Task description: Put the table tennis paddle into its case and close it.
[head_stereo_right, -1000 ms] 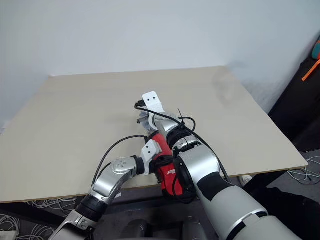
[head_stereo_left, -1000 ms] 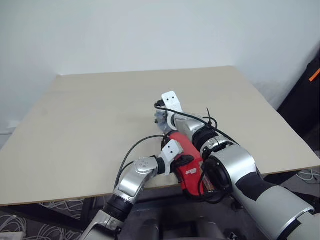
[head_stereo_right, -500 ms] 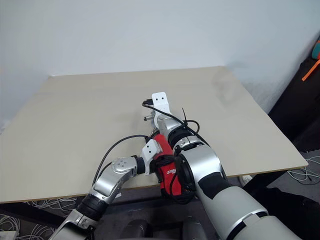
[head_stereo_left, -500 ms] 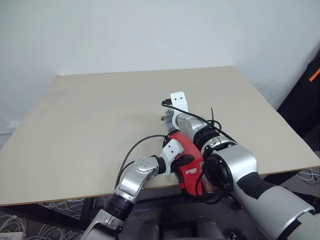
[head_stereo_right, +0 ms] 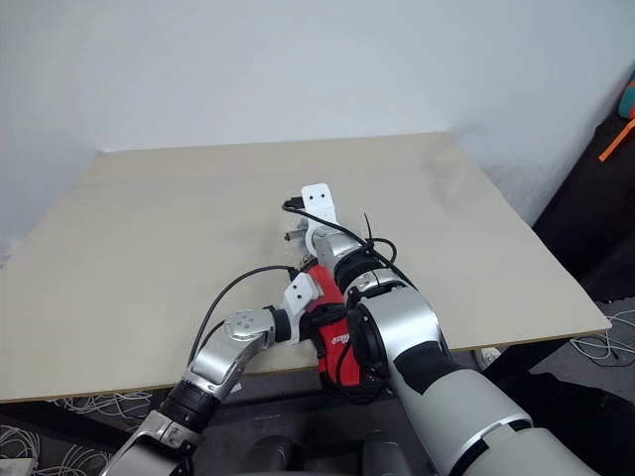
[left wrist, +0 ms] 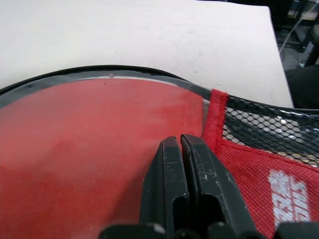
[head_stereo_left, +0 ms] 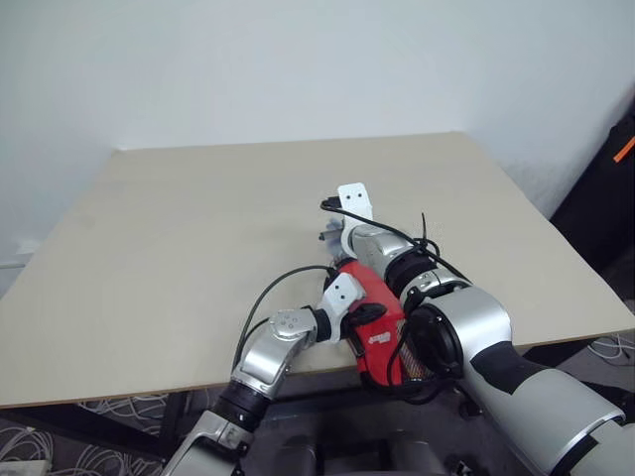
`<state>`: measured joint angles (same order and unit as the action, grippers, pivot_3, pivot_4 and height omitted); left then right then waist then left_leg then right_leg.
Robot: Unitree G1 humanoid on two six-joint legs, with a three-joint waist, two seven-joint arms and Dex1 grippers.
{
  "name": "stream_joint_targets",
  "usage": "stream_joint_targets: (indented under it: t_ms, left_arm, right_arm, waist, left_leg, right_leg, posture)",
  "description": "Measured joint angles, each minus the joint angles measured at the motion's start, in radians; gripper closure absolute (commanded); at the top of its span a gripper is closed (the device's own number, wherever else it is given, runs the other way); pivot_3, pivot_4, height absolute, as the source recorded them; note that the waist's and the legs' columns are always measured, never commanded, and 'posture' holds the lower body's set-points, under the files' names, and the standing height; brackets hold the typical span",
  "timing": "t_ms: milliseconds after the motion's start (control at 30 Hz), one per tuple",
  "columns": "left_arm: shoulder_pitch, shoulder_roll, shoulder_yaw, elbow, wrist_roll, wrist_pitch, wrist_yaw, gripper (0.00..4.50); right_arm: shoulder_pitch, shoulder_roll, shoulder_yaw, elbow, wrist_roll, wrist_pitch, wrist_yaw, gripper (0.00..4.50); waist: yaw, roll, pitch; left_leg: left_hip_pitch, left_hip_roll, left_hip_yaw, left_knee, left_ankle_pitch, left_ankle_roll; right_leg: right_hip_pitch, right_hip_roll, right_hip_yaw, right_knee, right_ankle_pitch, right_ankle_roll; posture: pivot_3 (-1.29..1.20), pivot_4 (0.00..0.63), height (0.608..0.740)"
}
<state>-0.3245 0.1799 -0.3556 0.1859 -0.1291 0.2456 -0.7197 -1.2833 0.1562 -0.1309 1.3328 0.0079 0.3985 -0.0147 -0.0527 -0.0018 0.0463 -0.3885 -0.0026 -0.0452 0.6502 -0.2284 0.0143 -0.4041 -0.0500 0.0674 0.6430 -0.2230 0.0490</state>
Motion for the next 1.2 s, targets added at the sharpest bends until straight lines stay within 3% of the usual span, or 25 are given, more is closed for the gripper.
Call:
stream_joint_targets:
  t_ms: [300, 633, 1200]
  left_arm:
    - [-0.036, -0.010, 0.024, 0.088, 0.029, -0.060, 0.079, 4.50]
    - [-0.049, -0.011, 0.050, 0.110, 0.062, -0.061, 0.111, 4.50]
    - [-0.048, -0.014, 0.044, 0.101, 0.082, -0.052, 0.090, 4.50]
  right_arm:
    - [0.000, 0.010, 0.058, -0.009, -0.011, 0.027, 0.151, 4.46]
    - [0.000, 0.010, 0.077, -0.018, -0.012, 0.040, 0.184, 4.46]
    - [0.036, -0.027, -0.032, -0.006, 0.019, -0.055, -0.042, 4.46]
  waist:
    - [0.000, 0.000, 0.000]
    - [-0.001, 0.000, 0.000]
    - [0.000, 0.000, 0.000]
  left_leg:
    - [0.011, 0.000, 0.000, -0.001, 0.000, 0.000]
    - [0.011, 0.000, 0.000, -0.004, 0.000, 0.000]
    - [0.011, 0.000, 0.000, -0.004, 0.000, 0.000]
  right_leg:
    - [0.010, 0.000, 0.000, -0.001, -0.003, 0.005]
    - [0.010, 0.000, 0.001, -0.002, -0.004, 0.005]
    - [0.010, 0.000, 0.001, -0.002, -0.004, 0.005]
  posture:
    - [0.00, 0.000, 0.740]
    - [0.00, 0.000, 0.740]
    - [0.00, 0.000, 0.740]
